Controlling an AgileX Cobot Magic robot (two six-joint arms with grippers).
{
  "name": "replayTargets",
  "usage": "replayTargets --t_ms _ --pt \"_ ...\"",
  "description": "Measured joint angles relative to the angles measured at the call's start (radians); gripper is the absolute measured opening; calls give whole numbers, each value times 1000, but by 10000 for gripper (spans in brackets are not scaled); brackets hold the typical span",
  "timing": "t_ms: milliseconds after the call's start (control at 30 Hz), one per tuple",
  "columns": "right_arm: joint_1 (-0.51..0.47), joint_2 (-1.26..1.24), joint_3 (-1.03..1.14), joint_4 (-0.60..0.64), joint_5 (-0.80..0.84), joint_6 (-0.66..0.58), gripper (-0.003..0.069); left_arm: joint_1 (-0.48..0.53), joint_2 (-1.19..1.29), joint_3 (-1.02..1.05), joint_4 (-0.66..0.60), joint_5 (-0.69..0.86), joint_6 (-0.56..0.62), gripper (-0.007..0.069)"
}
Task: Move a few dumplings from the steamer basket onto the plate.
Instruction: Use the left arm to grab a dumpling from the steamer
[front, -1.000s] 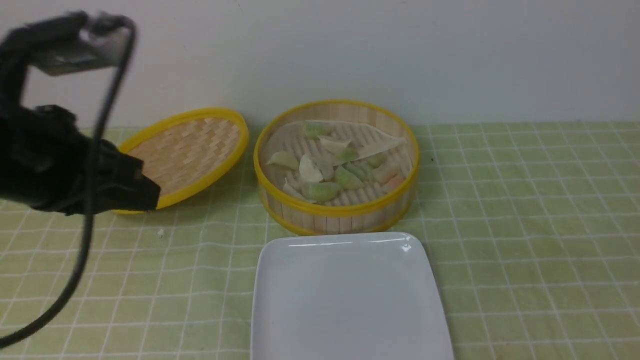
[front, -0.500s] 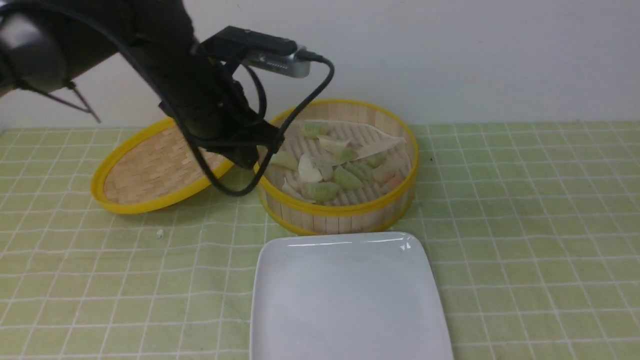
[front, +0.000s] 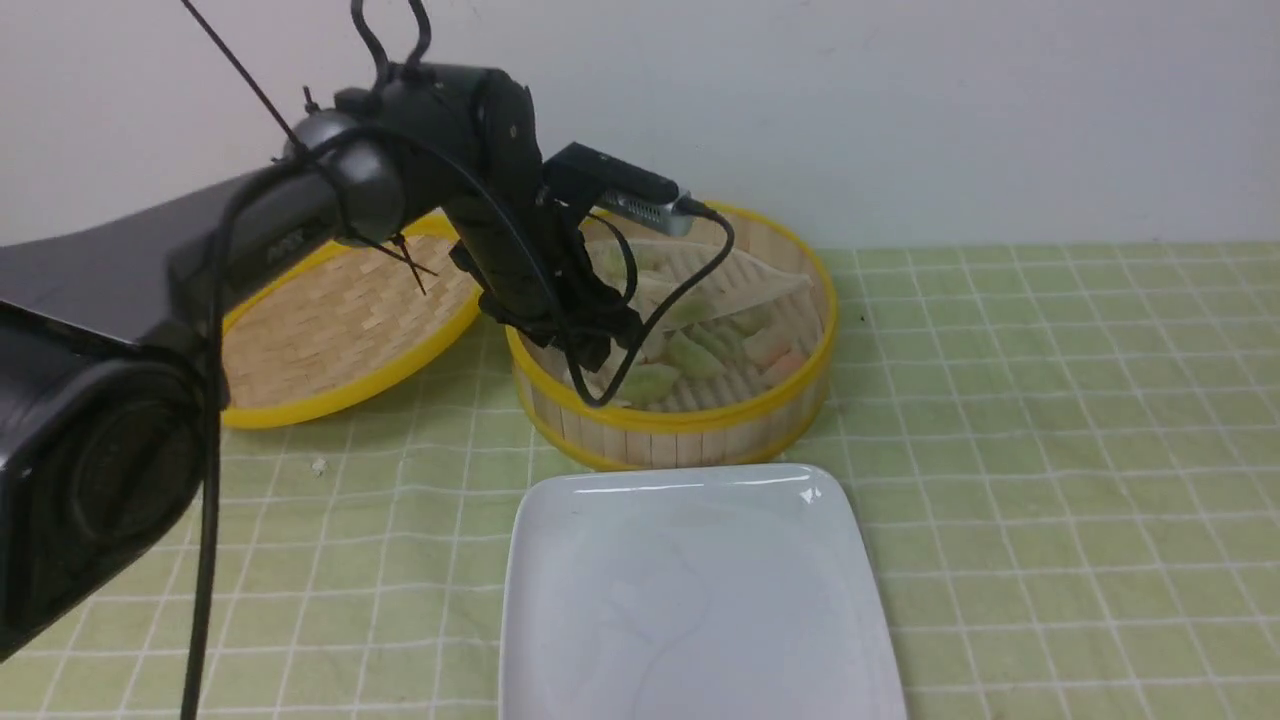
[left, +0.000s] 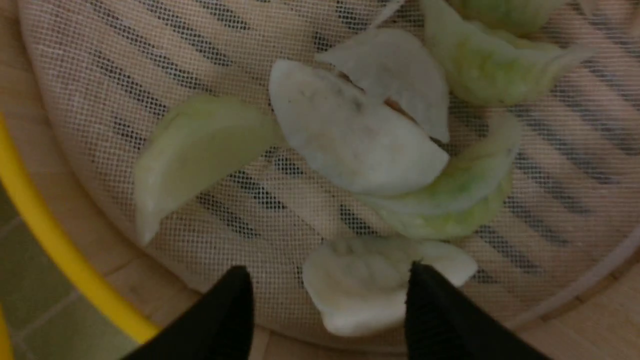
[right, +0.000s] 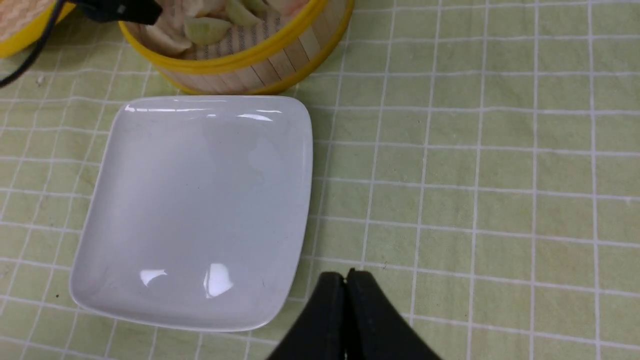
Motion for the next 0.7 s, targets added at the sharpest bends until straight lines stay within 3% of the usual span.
replayTargets --t_ms 167,333,433,700 --pt "0 0 0 3 0 0 -15 -1 42 -3 3 -33 0 434" --pt "0 0 0 3 0 -1 -15 -8 56 -8 -9 -37 -10 293" --pt "0 0 0 3 0 -11 -15 -14 56 -11 10 -40 -22 83" --pt "0 0 0 3 0 -45 -15 -20 -29 -8 38 -9 -78 4"
